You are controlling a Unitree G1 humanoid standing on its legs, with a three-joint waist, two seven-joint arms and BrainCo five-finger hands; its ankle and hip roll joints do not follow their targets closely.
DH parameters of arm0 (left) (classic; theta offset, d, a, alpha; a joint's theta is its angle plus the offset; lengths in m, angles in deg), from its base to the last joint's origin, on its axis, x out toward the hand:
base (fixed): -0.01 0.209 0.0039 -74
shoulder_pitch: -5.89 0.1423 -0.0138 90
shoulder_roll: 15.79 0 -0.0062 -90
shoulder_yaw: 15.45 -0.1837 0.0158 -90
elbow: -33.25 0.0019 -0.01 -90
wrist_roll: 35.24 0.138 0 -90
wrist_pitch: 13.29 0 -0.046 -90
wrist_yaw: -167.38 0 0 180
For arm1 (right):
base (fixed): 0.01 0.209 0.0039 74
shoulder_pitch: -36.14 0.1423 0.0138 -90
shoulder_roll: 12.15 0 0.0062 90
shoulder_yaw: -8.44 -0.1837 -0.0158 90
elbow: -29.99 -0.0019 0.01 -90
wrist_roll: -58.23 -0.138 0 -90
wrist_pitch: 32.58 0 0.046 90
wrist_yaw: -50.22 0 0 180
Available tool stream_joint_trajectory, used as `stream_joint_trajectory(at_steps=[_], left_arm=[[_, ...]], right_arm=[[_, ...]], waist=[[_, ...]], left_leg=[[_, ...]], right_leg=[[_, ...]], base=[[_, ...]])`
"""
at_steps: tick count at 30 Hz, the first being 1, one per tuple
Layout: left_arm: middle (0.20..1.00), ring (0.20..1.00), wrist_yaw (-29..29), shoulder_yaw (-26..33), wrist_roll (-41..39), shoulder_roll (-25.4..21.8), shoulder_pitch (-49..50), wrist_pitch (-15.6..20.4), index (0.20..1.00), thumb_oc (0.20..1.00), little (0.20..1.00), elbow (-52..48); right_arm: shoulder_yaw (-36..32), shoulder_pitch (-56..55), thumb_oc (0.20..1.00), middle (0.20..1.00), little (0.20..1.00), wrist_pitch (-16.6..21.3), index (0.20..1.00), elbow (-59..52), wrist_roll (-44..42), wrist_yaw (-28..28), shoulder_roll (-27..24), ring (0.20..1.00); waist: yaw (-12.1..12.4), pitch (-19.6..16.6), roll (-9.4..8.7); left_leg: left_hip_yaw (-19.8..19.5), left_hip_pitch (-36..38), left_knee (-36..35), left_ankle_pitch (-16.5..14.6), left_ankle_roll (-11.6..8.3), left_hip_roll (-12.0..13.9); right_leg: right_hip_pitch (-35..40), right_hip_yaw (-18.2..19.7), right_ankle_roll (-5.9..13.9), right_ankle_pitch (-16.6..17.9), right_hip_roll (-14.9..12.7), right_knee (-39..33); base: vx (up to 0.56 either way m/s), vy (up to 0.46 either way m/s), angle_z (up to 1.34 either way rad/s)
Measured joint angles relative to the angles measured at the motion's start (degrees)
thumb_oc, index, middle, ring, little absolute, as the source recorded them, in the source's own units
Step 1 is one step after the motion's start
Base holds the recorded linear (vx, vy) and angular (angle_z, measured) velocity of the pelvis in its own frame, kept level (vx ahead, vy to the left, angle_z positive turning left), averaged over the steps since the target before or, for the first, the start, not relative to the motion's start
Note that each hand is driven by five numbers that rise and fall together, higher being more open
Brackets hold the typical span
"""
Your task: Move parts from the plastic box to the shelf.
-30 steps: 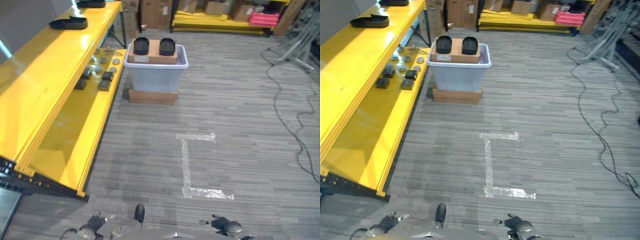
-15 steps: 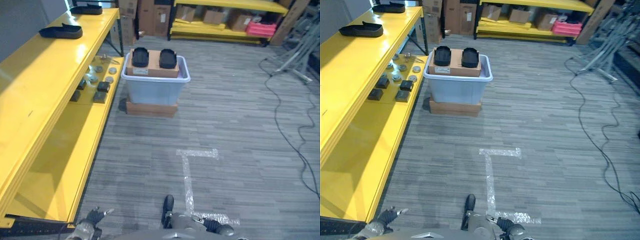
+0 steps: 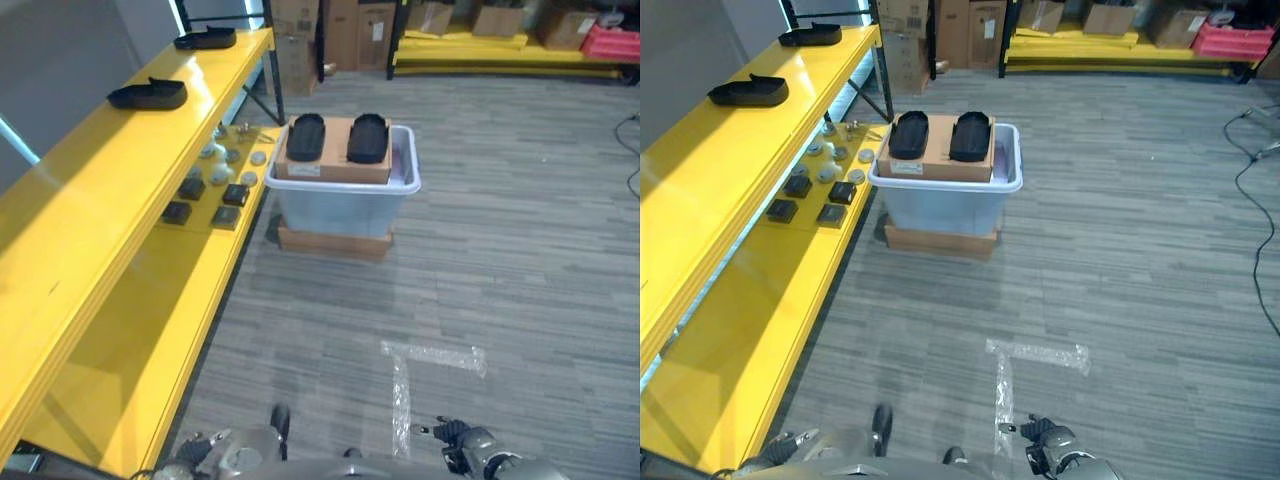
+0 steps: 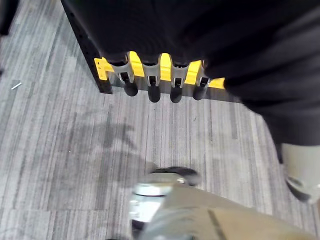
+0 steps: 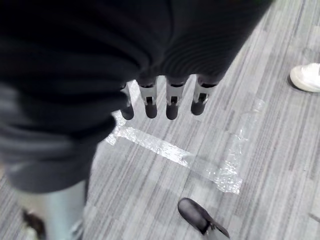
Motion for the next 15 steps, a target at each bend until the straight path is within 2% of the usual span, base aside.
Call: stream_joint_trajectory(at_steps=[2, 5, 6, 8, 9, 10, 11, 12, 13, 14, 15], left_arm=[[1.000, 1.000, 0.0, 0.3, -0.1, -0.4, 0.5, -0.1, 1.000, 1.000, 1.000, 1.1], [1.000, 1.000, 0.1, 0.2, -0.1, -0.3, 1.8, -0.2, 1.000, 1.000, 1.000, 1.0], [1.000, 1.000, 0.1, -0.3, 0.0, -0.6, 1.8, -0.5, 1.000, 1.000, 1.000, 1.4], [1.000, 1.000, 0.3, -0.9, 0.1, -0.2, 1.1, -0.6, 1.000, 1.000, 1.000, 1.8], [1.000, 1.000, 0.4, -1.4, 0.2, -0.4, 0.4, -0.5, 1.000, 1.000, 1.000, 1.3], [1.000, 1.000, 0.7, -2.7, 0.7, -1.2, -0.2, -0.6, 1.000, 1.000, 1.000, 1.8], [1.000, 1.000, 0.8, -2.9, 0.7, -1.9, -1.1, -0.6, 1.000, 1.000, 1.000, 2.0], [1.000, 1.000, 0.8, -3.4, 0.9, -2.5, -2.2, -0.6, 1.000, 1.000, 1.000, 2.2], [1.000, 1.000, 0.7, -4.2, 1.2, -3.5, -4.2, -0.3, 1.000, 1.000, 1.000, 1.6], [1.000, 1.000, 0.6, -4.6, 1.2, -3.7, -4.8, -0.6, 1.000, 1.000, 1.000, 1.3], [1.000, 1.000, 0.4, -4.5, 1.2, -4.8, -5.1, -0.7, 1.000, 1.000, 1.000, -0.1]], right_arm=[[0.1, -0.2, 1.000, 1.000, 1.000, 0.2, 1.000, 0.0, 0.0, 0.1, 0.4, 1.000], [0.1, -1.7, 1.000, 1.000, 1.000, 0.2, 1.000, 0.1, 0.0, 0.1, 0.7, 1.000], [0.1, -3.7, 1.000, 1.000, 1.000, 0.2, 1.000, 0.6, 0.3, 0.0, 1.6, 1.000], [0.1, -5.2, 1.000, 1.000, 1.000, 0.1, 1.000, 0.5, 0.7, -0.1, 2.9, 1.000], [0.2, -5.6, 1.000, 1.000, 1.000, 0.1, 1.000, 0.5, 0.8, -0.3, 3.6, 1.000], [0.3, -6.2, 1.000, 1.000, 1.000, 0.0, 1.000, 0.4, 0.8, -0.9, 5.0, 1.000], [0.3, -6.7, 1.000, 1.000, 1.000, 0.1, 1.000, -0.1, 0.8, -1.0, 5.8, 1.000], [0.7, -7.3, 1.000, 1.000, 1.000, 0.1, 1.000, 0.0, 0.8, -1.1, 6.3, 1.000], [1.1, -8.1, 1.000, 1.000, 1.000, -0.3, 1.000, 0.1, 0.8, -1.0, 6.7, 1.000], [1.4, -7.7, 1.000, 1.000, 1.000, -0.1, 1.000, -0.2, 0.9, -1.1, 6.5, 1.000], [1.4, -7.0, 1.000, 1.000, 1.000, 0.1, 1.000, -0.8, 2.0, -1.2, 6.6, 1.000]], waist=[[0.9, -0.1, 0.21], [1.6, -1.1, 0.36], [0.8, -2.3, -0.46], [0.6, -2.8, -0.04], [0.1, -3.4, -0.02], [-0.9, -3.8, 0.11], [-1.7, -4.2, -0.49], [-1.8, -4.4, -0.75], [-2.3, -4.6, -1.08], [-2.2, -4.7, -0.99], [-2.6, -4.3, -0.12]], left_leg=[[0.7, -1.7, -0.3, 2.1, -0.18, 1.5], [2.1, -0.2, 5.5, 3.1, 1.74, 2.0], [3.2, 3.1, 3.8, 4.5, 4.56, 0.3], [4.0, 6.2, 2.0, 4.7, 6.77, -0.3], [4.1, 7.4, 1.3, 3.8, 7.69, -0.5], [4.2, 10.3, -0.1, 2.9, 8.74, -1.5], [4.2, 10.7, 0.0, 2.7, 8.63, -2.5], [4.3, 11.3, -0.1, 1.7, 8.77, -3.4], [4.1, 12.4, -0.3, -0.1, 8.86, -4.6], [4.3, 13.2, -0.4, -0.2, 9.09, -4.6], [4.5, 14.4, -0.3, -1.1, 8.84, -4.3]], right_leg=[[2.4, 1.2, 0.99, -1.9, 0.7, 0.0], [5.9, 3.1, 4.05, -4.6, -0.3, 0.5], [7.5, 3.6, 6.49, -6.4, -1.9, 1.7], [4.8, 2.9, 6.73, -7.1, -4.4, 12.0], [2.3, 3.4, 6.83, -7.1, -5.1, 17.6], [-4.9, 3.9, 7.94, -7.8, -8.6, 35.2], [-7.1, 4.0, 8.95, -8.6, -10.4, 39.2], [-8.9, 3.8, 9.94, -9.2, -11.7, 40.9], [-12.6, 3.1, 9.92, -9.6, -13.6, 40.8], [-13.3, 0.3, 9.29, -10.3, -14.2, 37.4], [-14.9, -1.7, 9.82, -8.7, -12.7, 27.2]], base=[[0.29, 0.136, -0.43], [0.27, 0.212, -0.37], [0.27, 0.275, -0.10], [0.29, 0.302, -0.02], [0.25, 0.195, -0.13], [0.16, 0.104, 0.00], [0.26, 0.061, 0.13], [0.25, -0.020, 0.25], [0.32, -0.053, 0.09], [0.33, -0.161, 0.07], [0.34, -0.182, 0.04]])
